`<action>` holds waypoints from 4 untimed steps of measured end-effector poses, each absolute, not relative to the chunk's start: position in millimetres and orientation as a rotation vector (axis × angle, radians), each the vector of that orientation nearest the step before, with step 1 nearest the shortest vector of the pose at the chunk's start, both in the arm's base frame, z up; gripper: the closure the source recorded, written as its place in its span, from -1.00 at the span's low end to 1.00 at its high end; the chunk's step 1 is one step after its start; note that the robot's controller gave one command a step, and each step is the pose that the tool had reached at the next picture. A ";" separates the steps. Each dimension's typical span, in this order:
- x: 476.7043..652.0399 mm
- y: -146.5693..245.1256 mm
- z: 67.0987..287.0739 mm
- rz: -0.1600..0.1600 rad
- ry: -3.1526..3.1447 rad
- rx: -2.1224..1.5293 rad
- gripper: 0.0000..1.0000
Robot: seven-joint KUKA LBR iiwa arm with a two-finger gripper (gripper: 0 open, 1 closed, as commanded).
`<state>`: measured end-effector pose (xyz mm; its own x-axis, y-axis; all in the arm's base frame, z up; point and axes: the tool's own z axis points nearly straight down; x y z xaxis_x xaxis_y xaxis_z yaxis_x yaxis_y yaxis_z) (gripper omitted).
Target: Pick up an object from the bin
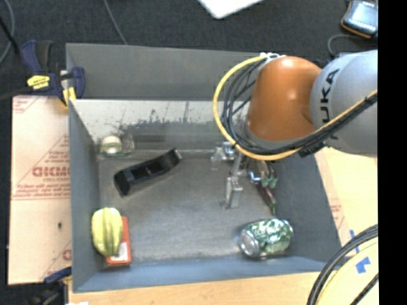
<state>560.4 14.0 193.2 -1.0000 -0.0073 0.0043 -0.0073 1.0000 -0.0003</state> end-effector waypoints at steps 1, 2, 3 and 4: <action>562.0 14.1 197.6 0.000 -3.145 0.011 -1.00; 582.3 35.5 188.6 0.002 -3.144 -0.116 -1.00; 609.5 73.9 147.5 -0.004 -3.147 -0.213 -1.00; 633.3 113.4 102.5 -0.002 -3.158 -0.119 -1.00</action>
Offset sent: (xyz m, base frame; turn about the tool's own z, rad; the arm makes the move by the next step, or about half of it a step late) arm 0.0468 0.0596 -0.0216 0.1634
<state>633.3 113.4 102.5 -0.9970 0.0749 -0.0189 0.0749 0.9972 0.0021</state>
